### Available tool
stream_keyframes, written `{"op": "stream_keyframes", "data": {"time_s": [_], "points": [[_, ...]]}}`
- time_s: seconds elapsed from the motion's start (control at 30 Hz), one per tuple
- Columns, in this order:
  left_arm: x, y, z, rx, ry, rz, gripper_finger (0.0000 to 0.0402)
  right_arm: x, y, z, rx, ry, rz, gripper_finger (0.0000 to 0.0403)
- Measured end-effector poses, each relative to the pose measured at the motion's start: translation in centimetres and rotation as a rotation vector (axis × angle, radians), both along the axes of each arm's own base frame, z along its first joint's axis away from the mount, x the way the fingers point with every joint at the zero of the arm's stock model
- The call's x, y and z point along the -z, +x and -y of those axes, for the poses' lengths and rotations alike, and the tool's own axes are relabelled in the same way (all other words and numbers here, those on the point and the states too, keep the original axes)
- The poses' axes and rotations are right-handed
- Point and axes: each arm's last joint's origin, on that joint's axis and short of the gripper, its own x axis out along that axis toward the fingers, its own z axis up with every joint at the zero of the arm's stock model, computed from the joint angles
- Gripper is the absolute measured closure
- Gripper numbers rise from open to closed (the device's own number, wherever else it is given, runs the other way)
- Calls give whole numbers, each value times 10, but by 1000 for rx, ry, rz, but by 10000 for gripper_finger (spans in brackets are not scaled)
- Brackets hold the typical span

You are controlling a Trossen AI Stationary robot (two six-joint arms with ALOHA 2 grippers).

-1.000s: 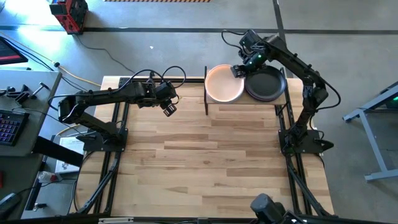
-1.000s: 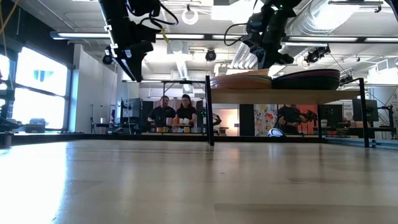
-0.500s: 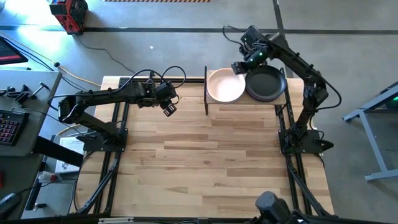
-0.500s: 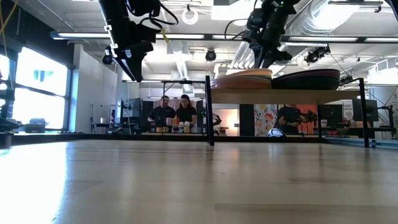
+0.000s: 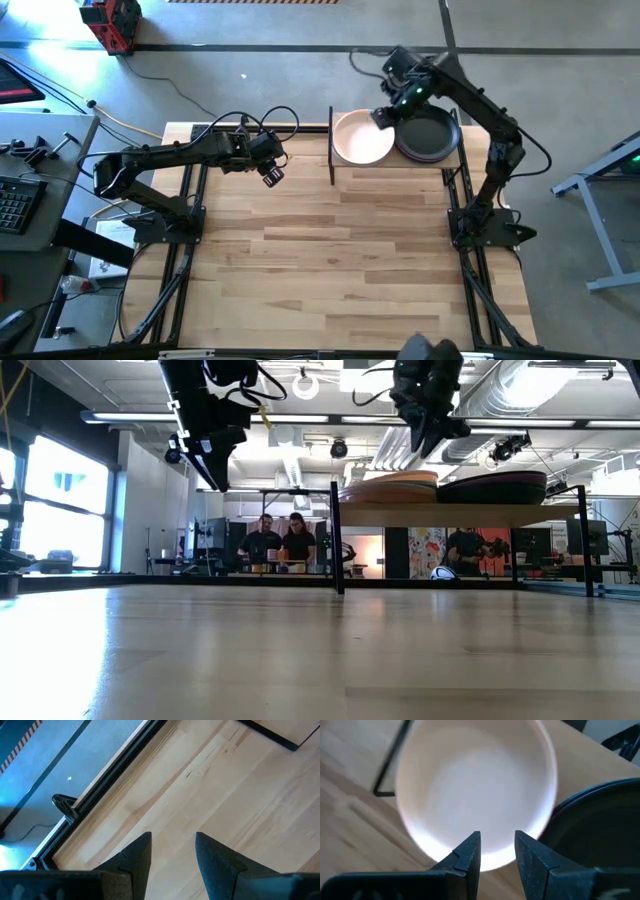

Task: Place and stack plates onto a shelf
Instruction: Stack the light orange plate on top of the blue plate on the shelf, then adjust the plates on the shelf

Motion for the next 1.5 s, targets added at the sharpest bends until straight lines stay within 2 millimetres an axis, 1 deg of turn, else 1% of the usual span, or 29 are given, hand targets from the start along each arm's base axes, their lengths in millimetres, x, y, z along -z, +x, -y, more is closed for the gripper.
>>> {"op": "stream_keyframes", "data": {"time_s": [0.1, 0.23, 0.43, 0.63, 0.73, 0.83, 1.0, 1.13, 1.23, 1.33, 1.43, 1.5], "points": [[0, 0, 0, 0, 0, 1, 259, 13, 11, -6, -9, -12, -73, 304], [0, 0, 0, 0, 0, 1, 259, 32, 20, -12, -30, 3, -130, 304], [0, 0, 0, 0, 0, 2, 259, 59, 24, -15, -24, 24, -205, 304], [0, 0, 0, 0, 1, 3, 259, 74, 24, -15, -20, 47, -222, 304], [0, 0, 0, -1, 1, 4, 259, 74, 24, -15, -25, 46, -223, 304], [0, 0, 0, -1, 1, 4, 259, 66, 25, -13, -28, 19, -192, 304], [0, 0, 0, -2, 0, 5, 259, 39, 27, -11, -35, -56, -105, 304], [0, 0, 0, -21, -5, 17, 259, 19, 31, -16, -55, -92, -44, 304], [0, 1, 2, -14, -28, 28, 259, 6, 36, -27, -183, -116, 7, 304], [-1, -2, 5, 13, -60, 48, 259, -7, 38, -42, -288, -165, 49, 304], [-2, -14, 12, 3, -61, 87, 259, -21, 32, -60, -349, -239, 70, 304], [1, -29, 18, -19, -65, 131, 259, -30, 26, -72, -371, -298, 88, 304]]}}
